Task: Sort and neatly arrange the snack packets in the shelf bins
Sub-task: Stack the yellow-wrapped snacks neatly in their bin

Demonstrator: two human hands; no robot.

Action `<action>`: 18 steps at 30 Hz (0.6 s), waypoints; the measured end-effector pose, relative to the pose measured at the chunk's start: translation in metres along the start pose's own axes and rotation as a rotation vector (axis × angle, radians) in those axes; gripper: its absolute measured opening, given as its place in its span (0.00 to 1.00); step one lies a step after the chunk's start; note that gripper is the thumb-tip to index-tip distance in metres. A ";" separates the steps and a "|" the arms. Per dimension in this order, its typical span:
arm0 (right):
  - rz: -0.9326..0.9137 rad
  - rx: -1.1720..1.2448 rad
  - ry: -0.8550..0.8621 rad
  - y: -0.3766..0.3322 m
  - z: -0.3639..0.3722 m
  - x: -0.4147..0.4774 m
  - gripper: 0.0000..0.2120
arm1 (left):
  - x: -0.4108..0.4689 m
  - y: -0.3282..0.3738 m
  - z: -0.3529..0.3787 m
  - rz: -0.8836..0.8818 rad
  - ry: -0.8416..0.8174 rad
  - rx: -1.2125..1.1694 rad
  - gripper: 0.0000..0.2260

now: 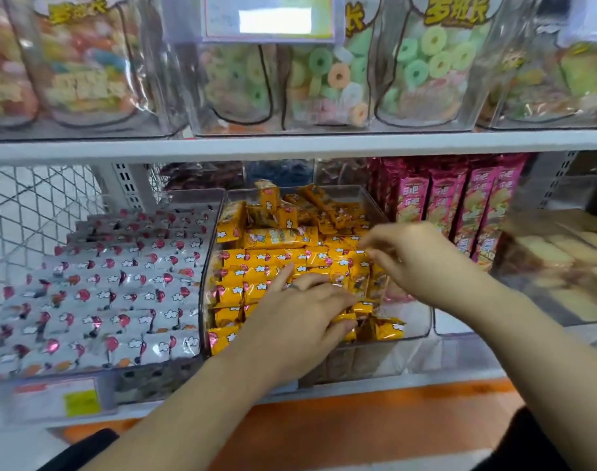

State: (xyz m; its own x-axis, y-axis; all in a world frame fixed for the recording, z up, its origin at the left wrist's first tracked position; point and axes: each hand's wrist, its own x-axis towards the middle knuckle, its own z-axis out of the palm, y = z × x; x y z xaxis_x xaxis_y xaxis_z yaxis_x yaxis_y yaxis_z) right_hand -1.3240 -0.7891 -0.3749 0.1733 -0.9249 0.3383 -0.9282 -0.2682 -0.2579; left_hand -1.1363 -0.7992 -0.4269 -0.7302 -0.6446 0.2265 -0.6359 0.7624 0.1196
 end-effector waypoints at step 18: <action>0.174 -0.075 0.214 0.004 0.024 0.043 0.07 | -0.002 -0.004 0.004 0.036 0.069 -0.054 0.25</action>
State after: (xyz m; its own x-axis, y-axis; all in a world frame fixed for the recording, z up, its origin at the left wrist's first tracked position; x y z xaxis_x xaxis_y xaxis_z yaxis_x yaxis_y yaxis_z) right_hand -1.3126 -0.8360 -0.3829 -0.0563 -0.8754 0.4800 -0.9611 -0.0827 -0.2635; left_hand -1.1330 -0.8013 -0.4322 -0.7324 -0.6125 0.2976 -0.5937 0.7883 0.1613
